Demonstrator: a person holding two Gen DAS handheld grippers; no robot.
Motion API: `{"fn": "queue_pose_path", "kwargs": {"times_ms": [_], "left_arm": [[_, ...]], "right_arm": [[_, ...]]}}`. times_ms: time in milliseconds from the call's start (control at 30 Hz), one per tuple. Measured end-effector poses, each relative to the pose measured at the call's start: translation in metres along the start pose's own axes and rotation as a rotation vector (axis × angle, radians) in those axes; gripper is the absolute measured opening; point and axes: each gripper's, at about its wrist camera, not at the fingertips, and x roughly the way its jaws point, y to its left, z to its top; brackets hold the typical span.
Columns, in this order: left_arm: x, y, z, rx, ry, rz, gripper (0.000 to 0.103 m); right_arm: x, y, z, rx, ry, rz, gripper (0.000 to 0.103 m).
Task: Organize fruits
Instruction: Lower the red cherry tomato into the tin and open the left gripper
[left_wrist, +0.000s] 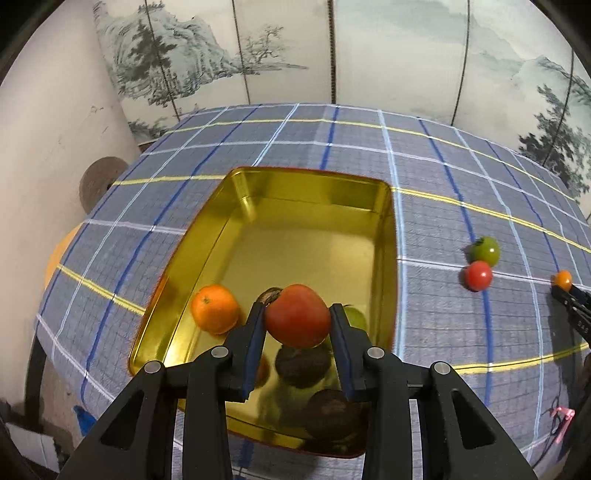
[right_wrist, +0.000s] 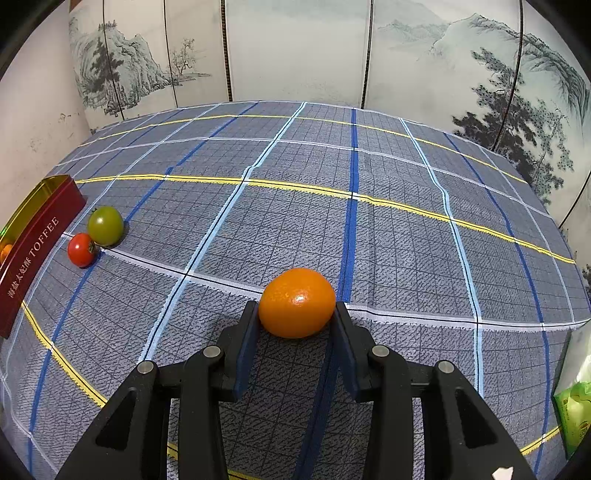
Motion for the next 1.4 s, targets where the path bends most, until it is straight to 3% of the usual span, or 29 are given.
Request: {"fn": "queue_pose_path", "kwargs": {"times_ms": [600, 1400], "left_arm": [[0.026, 0.015, -0.013, -0.033, 0.074, 0.023, 0.036], [0.027, 0.013, -0.014, -0.003, 0.064, 0.039, 0.037]], "right_arm": [[0.000, 0.000, 0.000, -0.001, 0.000, -0.001, 0.037], [0.000, 0.001, 0.000, -0.001, 0.000, -0.001, 0.037]]}}
